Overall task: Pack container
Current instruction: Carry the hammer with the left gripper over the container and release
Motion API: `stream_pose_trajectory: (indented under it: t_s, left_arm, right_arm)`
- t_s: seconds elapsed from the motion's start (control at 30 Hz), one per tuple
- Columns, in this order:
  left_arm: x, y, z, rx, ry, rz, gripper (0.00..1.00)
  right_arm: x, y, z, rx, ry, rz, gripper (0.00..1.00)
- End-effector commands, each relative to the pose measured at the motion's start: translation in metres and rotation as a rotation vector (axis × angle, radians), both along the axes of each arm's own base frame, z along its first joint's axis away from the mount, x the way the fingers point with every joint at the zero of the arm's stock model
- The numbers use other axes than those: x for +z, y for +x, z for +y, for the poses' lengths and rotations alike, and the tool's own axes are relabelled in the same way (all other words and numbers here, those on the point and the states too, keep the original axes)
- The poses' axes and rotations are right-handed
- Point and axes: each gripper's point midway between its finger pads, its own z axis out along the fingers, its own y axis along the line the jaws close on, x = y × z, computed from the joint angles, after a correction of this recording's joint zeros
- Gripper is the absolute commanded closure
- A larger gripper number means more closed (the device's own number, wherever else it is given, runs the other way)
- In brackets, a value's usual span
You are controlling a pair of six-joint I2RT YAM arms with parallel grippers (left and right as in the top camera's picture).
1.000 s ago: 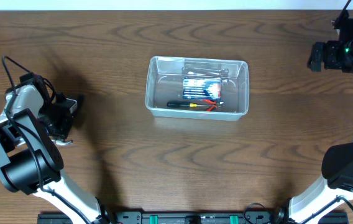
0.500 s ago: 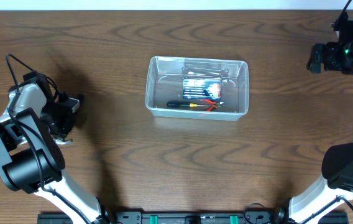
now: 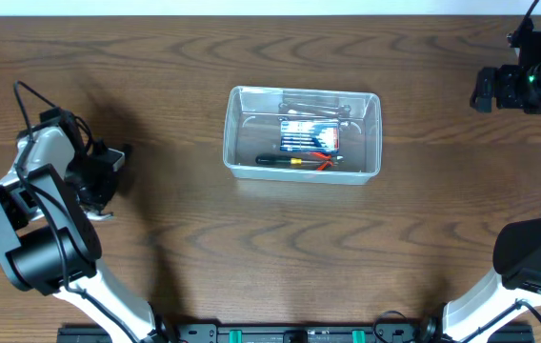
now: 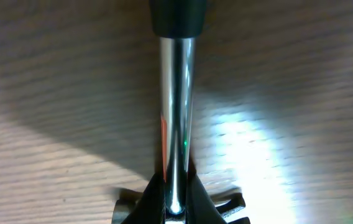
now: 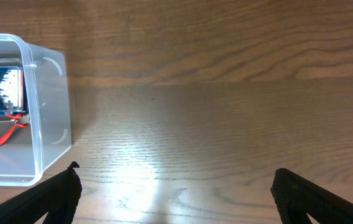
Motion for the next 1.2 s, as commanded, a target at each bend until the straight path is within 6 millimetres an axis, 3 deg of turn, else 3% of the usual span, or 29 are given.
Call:
stream_pose_trajectory:
  t_s: [0.0, 0.3, 0.43, 0.63, 0.8, 0.83, 1.0, 1.07, 1.17]
  left_arm:
    - [0.023, 0.023, -0.006, 0.005, 0.019, -0.084, 0.94]
    - [0.091, 0.052, -0.032, 0.058, 0.067, -0.309, 0.95]
    - [0.128, 0.071, -0.079, -0.012, -0.067, -0.466, 0.94]
    - [0.189, 0.093, -0.155, -0.268, -0.051, -0.681, 0.94]
    - [0.237, 0.099, -0.241, -0.584, -0.093, -0.836, 0.94]
    - [0.247, 0.101, -0.265, -0.669, -0.105, -0.879, 0.94]
    - [0.261, 0.1, -0.34, -0.935, -0.139, -0.987, 0.94]
    - [0.25, 0.1, -0.358, -0.998, -0.145, -0.972, 0.94]
    - [0.214, 0.103, -0.363, -1.023, -0.142, -0.869, 0.94]
  right_arm:
    - [-0.002, -0.001, -0.006, -0.018, -0.018, 0.012, 0.01]
    - [-0.002, -0.002, -0.007, -0.02, -0.022, 0.014, 0.01]
    - [-0.002, 0.0, -0.007, -0.04, -0.019, 0.005, 0.01]
    - [0.002, 0.013, -0.01, -0.093, -0.012, -0.05, 0.01]
    - [0.002, 0.012, -0.003, -0.104, 0.031, -0.048, 0.01]
    - [0.002, 0.012, -0.001, -0.1, 0.043, -0.048, 0.01]
    - [0.003, 0.014, 0.005, -0.09, 0.076, -0.055, 0.01]
    - [0.003, 0.015, 0.008, -0.084, 0.095, -0.059, 0.01]
    - [0.003, 0.014, 0.01, -0.082, 0.103, -0.058, 0.01]
